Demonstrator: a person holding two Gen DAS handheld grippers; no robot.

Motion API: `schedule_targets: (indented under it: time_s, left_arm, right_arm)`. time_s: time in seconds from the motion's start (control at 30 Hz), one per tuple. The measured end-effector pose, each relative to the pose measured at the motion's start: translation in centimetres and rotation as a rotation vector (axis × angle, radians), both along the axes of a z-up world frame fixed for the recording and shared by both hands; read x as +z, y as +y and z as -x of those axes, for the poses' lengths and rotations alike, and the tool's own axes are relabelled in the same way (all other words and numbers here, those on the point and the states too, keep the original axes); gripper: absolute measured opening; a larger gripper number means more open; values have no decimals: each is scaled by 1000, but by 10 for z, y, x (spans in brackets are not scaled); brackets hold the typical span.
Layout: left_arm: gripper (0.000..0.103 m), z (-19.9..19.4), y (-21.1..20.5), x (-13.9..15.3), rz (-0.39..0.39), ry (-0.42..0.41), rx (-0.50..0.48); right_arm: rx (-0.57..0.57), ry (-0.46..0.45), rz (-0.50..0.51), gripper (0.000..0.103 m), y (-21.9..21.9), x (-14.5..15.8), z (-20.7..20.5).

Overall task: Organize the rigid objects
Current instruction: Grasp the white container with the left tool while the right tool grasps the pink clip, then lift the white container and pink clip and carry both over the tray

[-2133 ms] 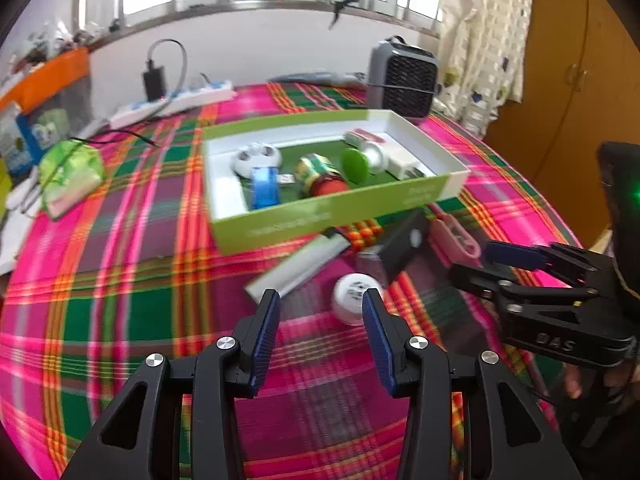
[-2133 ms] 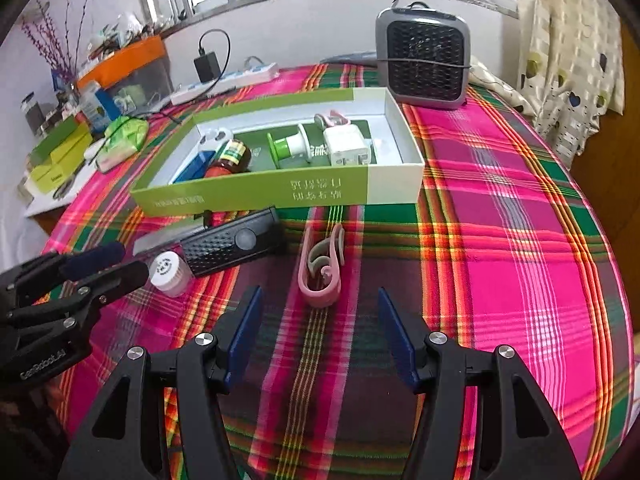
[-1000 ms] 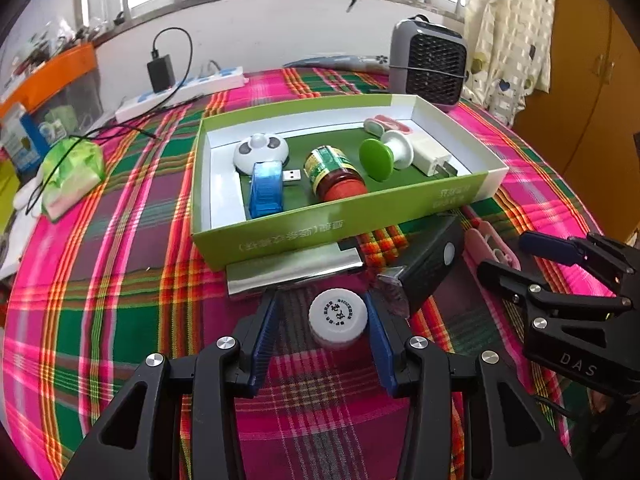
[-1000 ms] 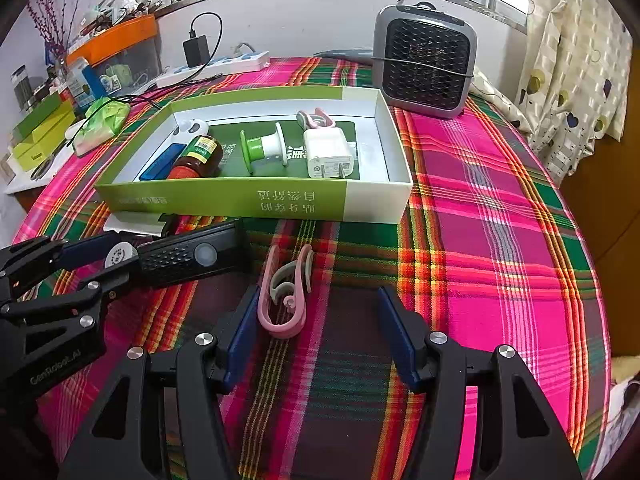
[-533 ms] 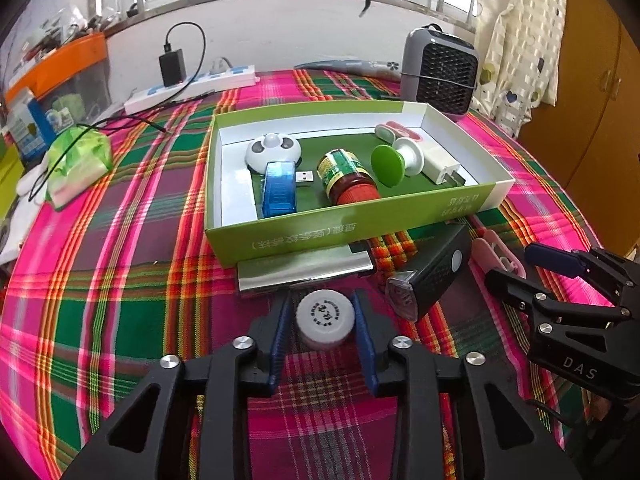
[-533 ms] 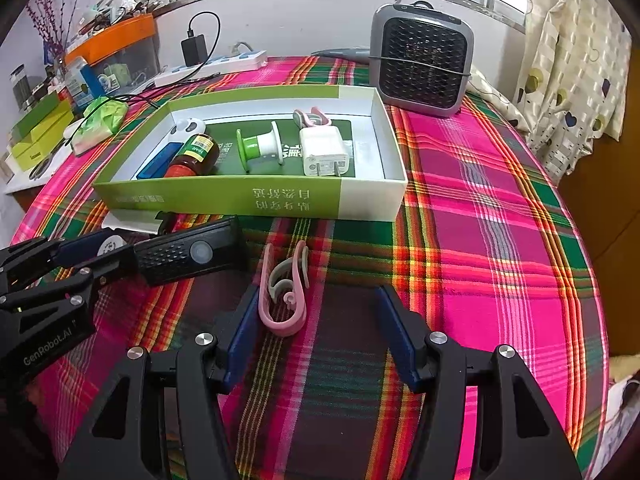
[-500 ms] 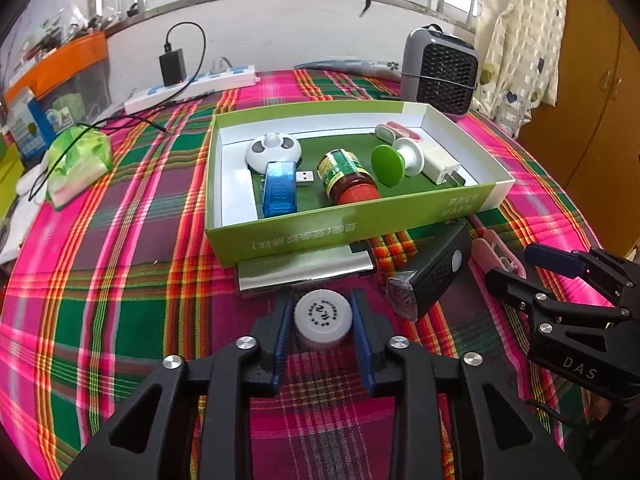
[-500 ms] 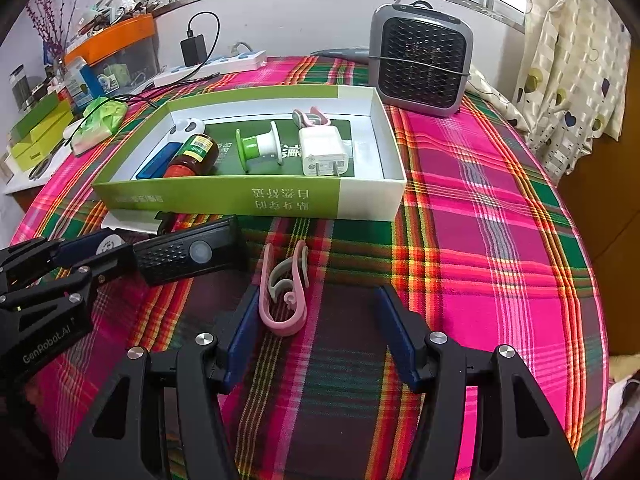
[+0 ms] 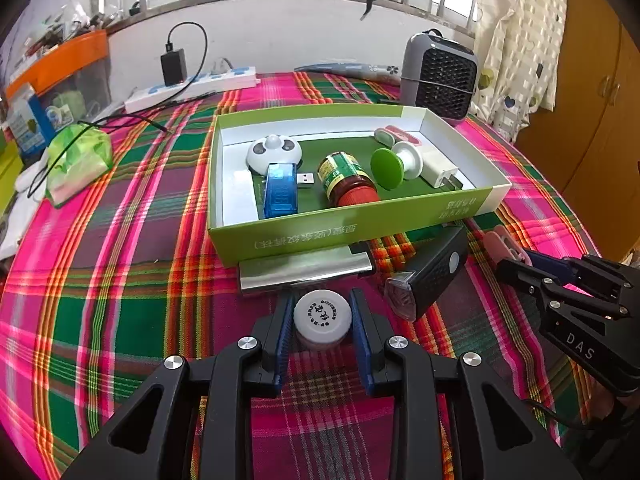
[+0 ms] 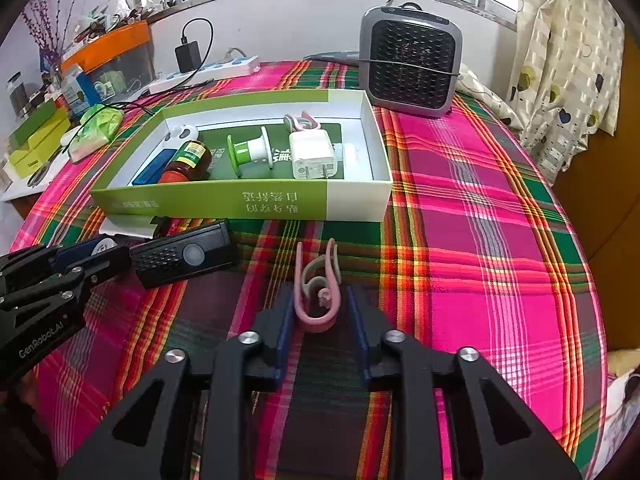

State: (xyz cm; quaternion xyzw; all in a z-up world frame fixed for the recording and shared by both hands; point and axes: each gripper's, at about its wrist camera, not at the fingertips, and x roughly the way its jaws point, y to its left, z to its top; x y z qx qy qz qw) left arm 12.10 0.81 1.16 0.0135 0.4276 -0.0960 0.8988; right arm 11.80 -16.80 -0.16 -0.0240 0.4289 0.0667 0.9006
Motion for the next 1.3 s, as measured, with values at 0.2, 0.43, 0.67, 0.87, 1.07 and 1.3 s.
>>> schedule_targets:
  time_s: [0.2, 0.43, 0.67, 0.87, 1.07, 1.3]
  left_arm:
    - [26, 2, 0, 3, 3, -12, -3]
    - [26, 6, 0, 8, 2, -40, -2]
    - [26, 8, 2, 13, 9, -57, 7]
    - [26, 8, 4, 23, 11, -84, 15]
    - [26, 7, 5, 36, 9, -116, 18]
    - [26, -2, 6, 52, 13, -160, 30]
  right_arm:
    - [6, -1, -11, 23, 0, 0, 0]
    - [18, -13, -28, 23, -2, 2, 3]
    - [27, -30, -36, 23, -1, 6, 6]
    - [30, -49, -43, 23, -2, 13, 7]
    - [34, -77, -40, 23, -3, 23, 7]
    - [46, -107, -33, 23, -3, 36, 1]
